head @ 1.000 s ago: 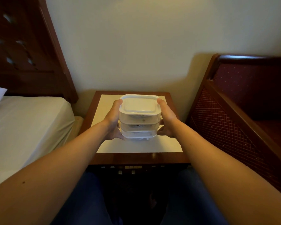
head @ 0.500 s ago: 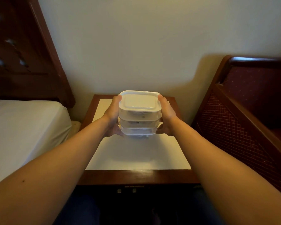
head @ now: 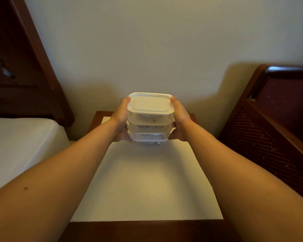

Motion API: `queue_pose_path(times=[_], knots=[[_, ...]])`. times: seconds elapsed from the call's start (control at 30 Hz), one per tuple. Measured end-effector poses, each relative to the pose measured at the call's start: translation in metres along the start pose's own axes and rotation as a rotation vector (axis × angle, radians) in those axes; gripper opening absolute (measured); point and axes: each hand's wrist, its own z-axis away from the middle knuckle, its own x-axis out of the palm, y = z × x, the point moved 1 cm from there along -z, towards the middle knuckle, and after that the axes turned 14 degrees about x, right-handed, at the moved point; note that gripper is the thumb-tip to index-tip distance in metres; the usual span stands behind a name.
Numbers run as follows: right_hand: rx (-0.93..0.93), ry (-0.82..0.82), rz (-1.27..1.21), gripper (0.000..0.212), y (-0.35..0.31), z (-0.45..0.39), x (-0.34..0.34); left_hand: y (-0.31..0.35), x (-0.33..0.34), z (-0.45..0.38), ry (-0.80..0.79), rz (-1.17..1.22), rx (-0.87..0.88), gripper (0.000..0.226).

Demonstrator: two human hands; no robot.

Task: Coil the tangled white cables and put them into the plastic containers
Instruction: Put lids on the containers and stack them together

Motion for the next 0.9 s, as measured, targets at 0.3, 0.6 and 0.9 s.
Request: queue_pose_path(times=[0.3, 0.6, 0.9], knots=[[-0.02, -0.01, 0.016, 0.044, -0.036, -0.04, 0.005, 0.005, -0.001, -0.061, 0.013, -0.024, 0.041, 0.051], [-0.025, -0.013, 0.012, 0.045, -0.058, -0.063, 0.008, 0.011, -0.001, -0.097, -0.019, -0.019, 0.026, 0.053], [-0.021, -0.002, -0.01, 0.053, -0.069, -0.075, 0.011, 0.016, -0.001, -0.114, 0.001, 0.0, 0.016, 0.051]])
